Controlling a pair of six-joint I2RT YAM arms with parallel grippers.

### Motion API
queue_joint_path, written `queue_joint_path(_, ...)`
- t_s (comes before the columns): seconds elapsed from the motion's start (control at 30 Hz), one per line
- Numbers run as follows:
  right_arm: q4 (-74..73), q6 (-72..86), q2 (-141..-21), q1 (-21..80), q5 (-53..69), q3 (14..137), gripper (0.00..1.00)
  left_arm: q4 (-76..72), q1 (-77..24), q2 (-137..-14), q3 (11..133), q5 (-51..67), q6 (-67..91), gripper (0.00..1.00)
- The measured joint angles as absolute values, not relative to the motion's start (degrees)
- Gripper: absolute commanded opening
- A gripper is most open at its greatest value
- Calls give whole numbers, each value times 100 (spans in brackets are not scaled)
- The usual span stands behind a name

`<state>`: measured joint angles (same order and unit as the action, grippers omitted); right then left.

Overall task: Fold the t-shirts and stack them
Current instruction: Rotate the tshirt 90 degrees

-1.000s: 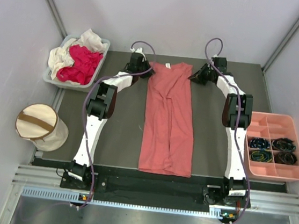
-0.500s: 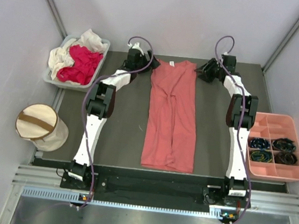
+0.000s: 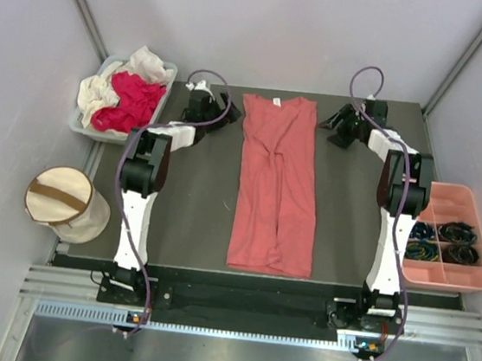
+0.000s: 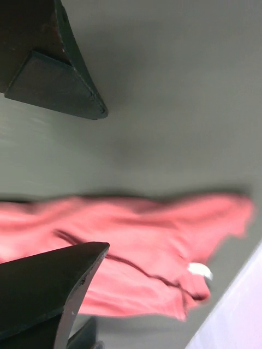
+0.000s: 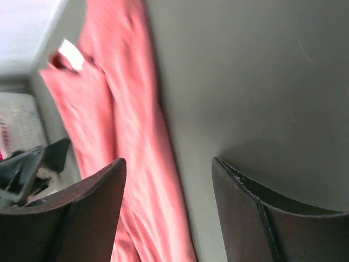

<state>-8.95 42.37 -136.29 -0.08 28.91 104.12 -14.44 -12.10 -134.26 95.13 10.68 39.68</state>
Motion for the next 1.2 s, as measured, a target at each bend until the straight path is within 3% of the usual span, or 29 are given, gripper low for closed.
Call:
queue_joint_path(0.3, -1291, 3824, -11587, 305, 1881, 7743, 65, -1083, -1726, -11382, 6838, -220, 4211, 99)
queue_joint_path(0.67, -1514, 3623, -8930, 1712, 886, 4781, 65, -639, -3291, -9030, 4134, -1356, 4525, 99)
queue_joint_path(0.97, -1957, 3253, -7596, 3002, -158, 4440, 62, -585, -3638, -7623, 2790, -1898, 4858, 99)
queue_joint_path(1.2, -2235, 2882, -7881, 3852, -921, 4976, 54, -558, -3795, -7708, 2845, -2086, 4853, 99)
